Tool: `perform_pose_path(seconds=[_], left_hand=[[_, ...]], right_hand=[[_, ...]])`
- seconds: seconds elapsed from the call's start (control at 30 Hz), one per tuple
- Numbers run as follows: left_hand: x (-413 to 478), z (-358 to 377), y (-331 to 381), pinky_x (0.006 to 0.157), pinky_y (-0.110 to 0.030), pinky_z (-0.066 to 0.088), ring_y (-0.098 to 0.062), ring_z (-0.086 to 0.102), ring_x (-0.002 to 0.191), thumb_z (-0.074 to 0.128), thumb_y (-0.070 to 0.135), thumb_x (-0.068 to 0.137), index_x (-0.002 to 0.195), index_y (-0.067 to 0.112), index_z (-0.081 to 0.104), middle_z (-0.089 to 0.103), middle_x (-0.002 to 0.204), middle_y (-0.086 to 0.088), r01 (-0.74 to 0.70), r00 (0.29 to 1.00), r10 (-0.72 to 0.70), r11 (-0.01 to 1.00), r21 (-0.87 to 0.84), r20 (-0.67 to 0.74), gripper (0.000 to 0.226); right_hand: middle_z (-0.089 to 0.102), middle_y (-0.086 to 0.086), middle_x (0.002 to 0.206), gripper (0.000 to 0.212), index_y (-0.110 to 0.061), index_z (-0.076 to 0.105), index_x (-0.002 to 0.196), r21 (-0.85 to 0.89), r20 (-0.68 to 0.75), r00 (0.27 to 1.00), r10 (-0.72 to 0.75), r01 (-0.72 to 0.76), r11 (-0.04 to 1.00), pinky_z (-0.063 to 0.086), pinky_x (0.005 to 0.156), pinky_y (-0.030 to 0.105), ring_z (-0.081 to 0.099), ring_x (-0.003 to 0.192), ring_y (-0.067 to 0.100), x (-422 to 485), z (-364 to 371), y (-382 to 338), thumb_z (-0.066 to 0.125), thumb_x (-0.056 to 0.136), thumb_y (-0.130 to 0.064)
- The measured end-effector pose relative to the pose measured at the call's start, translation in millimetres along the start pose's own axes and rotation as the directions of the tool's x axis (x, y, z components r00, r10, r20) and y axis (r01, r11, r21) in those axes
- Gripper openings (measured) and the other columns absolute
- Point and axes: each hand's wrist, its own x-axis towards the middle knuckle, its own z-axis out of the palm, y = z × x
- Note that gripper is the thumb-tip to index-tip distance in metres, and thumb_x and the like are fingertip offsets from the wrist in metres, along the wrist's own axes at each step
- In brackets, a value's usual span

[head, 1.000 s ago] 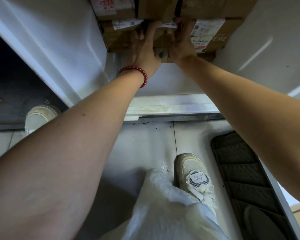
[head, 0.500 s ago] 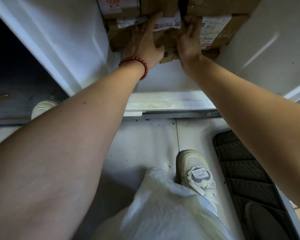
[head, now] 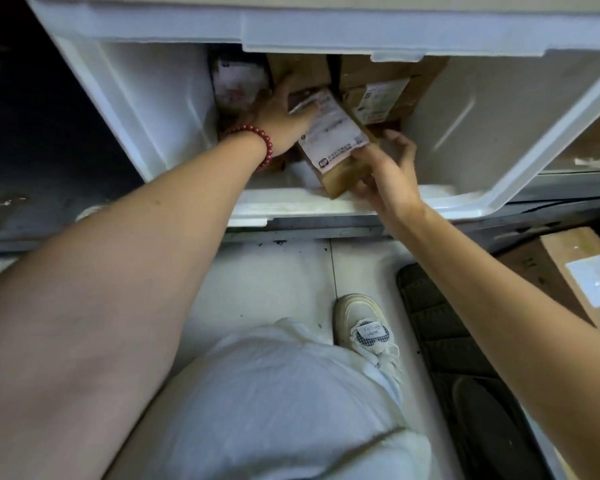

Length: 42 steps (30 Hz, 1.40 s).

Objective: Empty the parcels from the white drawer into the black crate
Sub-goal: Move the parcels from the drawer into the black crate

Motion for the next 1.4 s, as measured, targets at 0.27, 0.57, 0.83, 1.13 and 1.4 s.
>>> perform_pose_path(seconds=[0.27,0.57,0.83,1.13,1.4], left_hand=[[-62,-29,29,0.088,-0.024,0.041,-0.021,0.053,0.12,0.047,0.048,0.096,0.142,0.022,0.035,0.053,0.135,0.0,-0.018,1.0,0.018,1.0,0.016,0.0,0.055],[-143,-37,33,0.088,-0.026,0.048,-0.016,0.057,0.113,0.057,0.032,0.093,0.131,0.021,0.054,0.058,0.127,0.002,0.039,0.998,-0.039,0.999,0.002,0.04,0.039],[-164,-33,58,0.066,-0.016,0.044,-0.006,0.056,0.09,0.061,0.039,0.091,0.122,0.024,0.064,0.061,0.107,0.008,-0.08,0.98,0.083,0.996,-0.024,0.18,0.035],[-171,-23,89,0.099,-0.028,0.044,-0.01,0.053,0.114,0.068,0.045,0.084,0.137,0.025,0.052,0.056,0.123,0.01,-0.171,0.964,0.186,0.981,-0.093,0.191,0.059],[-167,-24,90,0.103,-0.029,0.039,-0.015,0.049,0.126,0.066,0.039,0.086,0.145,0.025,0.038,0.053,0.138,0.005,-0.194,0.955,0.206,0.978,-0.076,0.211,0.066]], right_hand=[[0.056,0.012,0.128,0.058,-0.026,0.026,0.132,-0.046,0.107,0.994,-0.01,0.016,0.999,0.057,0.087,0.044,0.061,0.115,0.027,-56,-18,-33,0.064,0.09,-0.018],[0.074,0.009,0.1,0.036,0.0,0.058,0.12,0.3,-0.073,0.992,0.099,-0.073,0.951,0.057,0.085,0.039,0.071,0.086,0.02,-137,-25,-3,0.063,0.093,-0.022],[0.073,0.002,0.105,0.036,-0.011,0.061,0.125,0.344,-0.2,0.968,0.153,-0.077,0.936,0.056,0.073,0.023,0.071,0.094,0.011,-184,-44,24,0.052,0.099,-0.034],[0.075,-0.01,0.084,0.031,-0.023,0.057,0.112,0.39,-0.186,0.972,0.143,-0.061,0.919,0.055,0.073,0.029,0.069,0.095,0.018,-186,-52,21,0.032,0.105,-0.04],[0.057,-0.003,0.12,0.043,-0.028,0.038,0.136,0.372,-0.166,0.977,0.13,-0.06,0.926,0.055,0.079,0.032,0.06,0.111,0.019,-182,-53,25,0.033,0.101,-0.051]])
